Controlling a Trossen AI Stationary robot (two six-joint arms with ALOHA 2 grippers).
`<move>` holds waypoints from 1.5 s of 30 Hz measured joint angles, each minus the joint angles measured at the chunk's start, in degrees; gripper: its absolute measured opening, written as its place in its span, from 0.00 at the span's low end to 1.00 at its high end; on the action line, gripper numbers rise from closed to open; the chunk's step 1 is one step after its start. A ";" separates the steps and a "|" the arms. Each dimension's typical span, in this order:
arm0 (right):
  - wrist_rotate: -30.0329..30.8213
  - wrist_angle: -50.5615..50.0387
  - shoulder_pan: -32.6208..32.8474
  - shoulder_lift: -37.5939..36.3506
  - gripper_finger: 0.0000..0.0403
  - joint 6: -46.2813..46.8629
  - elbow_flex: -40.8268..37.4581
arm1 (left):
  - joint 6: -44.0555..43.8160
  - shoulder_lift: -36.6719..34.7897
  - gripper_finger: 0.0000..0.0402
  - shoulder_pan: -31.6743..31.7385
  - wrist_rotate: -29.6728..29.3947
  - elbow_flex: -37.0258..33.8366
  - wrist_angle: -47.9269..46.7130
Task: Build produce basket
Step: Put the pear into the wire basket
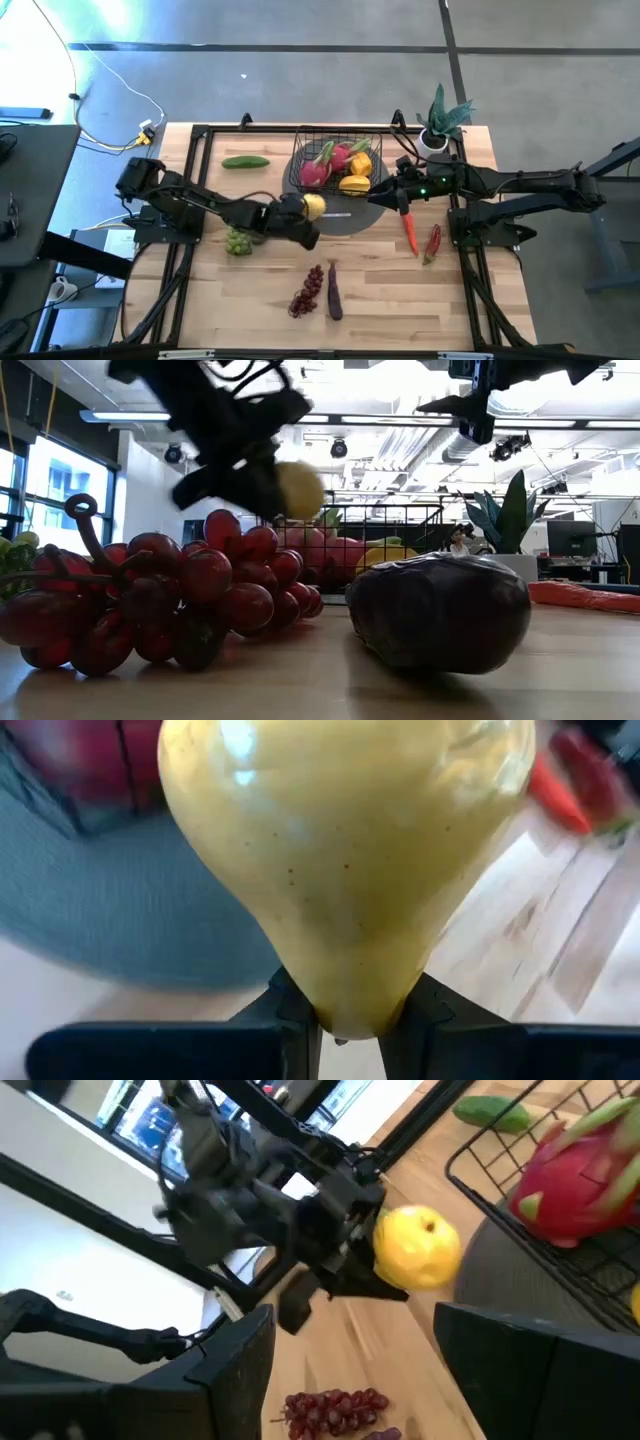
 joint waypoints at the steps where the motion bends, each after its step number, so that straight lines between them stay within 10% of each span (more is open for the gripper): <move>1: 0.33 0.07 0.00 0.00 0.63 0.01 0.00 | 1.48 -0.88 0.14 0.86 0.09 -0.11 -0.22; 27: 24.50 0.31 0.00 -0.02 0.63 4.38 0.00 | 37.19 -4.51 0.14 23.26 21.39 -0.11 23.44; 45: 29.55 -2.57 0.00 -0.01 0.63 6.38 0.00 | 35.39 3.33 0.14 27.29 27.49 -0.12 33.03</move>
